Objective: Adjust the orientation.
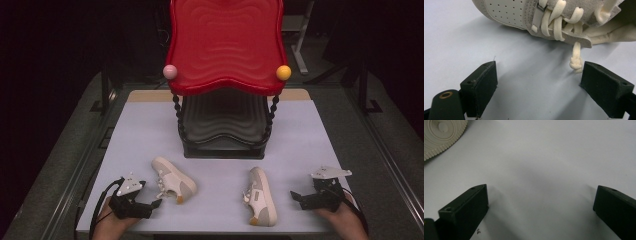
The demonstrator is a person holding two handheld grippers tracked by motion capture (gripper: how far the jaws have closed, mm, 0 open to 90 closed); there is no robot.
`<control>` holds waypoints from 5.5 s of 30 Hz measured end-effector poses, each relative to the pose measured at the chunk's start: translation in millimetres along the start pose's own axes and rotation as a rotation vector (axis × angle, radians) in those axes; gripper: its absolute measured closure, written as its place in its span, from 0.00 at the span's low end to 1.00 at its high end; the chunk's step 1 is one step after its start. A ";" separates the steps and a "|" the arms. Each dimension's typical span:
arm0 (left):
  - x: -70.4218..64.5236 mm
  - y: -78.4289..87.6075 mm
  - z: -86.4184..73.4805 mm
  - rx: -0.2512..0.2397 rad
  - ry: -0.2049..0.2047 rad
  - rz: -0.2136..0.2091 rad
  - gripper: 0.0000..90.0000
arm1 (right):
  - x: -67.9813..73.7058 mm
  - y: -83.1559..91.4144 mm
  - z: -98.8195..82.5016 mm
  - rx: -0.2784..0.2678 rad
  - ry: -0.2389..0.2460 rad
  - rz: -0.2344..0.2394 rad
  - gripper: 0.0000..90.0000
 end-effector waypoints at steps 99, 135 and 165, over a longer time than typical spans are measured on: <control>-9.4 -18.8 90.7 -0.089 0.025 -0.107 1.00 | -0.2 0.0 -0.2 -0.002 0.002 -0.001 0.00; -84.9 13.8 52.6 -0.036 -0.086 -0.213 1.00 | 0.0 0.0 -0.2 -0.002 0.001 -0.001 0.00; -85.3 -39.5 109.8 -0.071 -0.099 -0.238 1.00 | -0.1 0.0 -0.3 -0.002 0.003 -0.002 0.00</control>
Point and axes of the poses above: each handheld gripper's, and its own axes: y roughly backward along the jaws, z roughly out of its top, x roughly to its left, the point moved 7 cm from there along -y, roughly forward along the jaws, and after that the axes turned 9 degrees about y, right-handed, at the moved point
